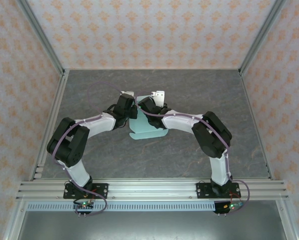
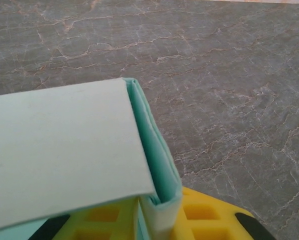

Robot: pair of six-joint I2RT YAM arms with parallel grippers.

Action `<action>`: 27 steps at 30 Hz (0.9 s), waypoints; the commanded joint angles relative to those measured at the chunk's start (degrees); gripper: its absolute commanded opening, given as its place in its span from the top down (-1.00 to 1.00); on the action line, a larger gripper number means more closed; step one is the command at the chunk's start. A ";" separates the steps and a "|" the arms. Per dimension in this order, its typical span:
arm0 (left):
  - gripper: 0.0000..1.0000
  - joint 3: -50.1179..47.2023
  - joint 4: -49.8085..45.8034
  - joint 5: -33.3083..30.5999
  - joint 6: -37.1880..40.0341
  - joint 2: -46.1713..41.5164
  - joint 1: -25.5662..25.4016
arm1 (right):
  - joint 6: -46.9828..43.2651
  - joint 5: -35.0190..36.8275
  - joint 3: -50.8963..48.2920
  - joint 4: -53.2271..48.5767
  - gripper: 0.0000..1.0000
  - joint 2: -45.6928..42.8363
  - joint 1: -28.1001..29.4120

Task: Fold the paper box

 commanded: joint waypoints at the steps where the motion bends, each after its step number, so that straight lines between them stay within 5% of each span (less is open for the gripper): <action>1: 1.00 0.70 -1.08 0.55 0.73 -0.11 -0.63 | -0.15 0.99 1.25 -1.18 0.55 -0.72 -0.77; 10: 1.00 0.88 -1.74 0.05 0.65 -0.32 -0.63 | -1.22 -3.38 -2.65 0.81 0.23 -4.94 -0.78; 18: 1.00 1.16 -2.18 -0.48 0.55 -0.13 -0.62 | -1.60 -9.88 -5.52 2.15 -0.31 -8.68 -0.83; 27: 1.00 2.03 -4.01 -1.89 0.63 0.19 -0.62 | -3.20 -19.59 -9.13 1.73 -0.68 -14.65 -0.78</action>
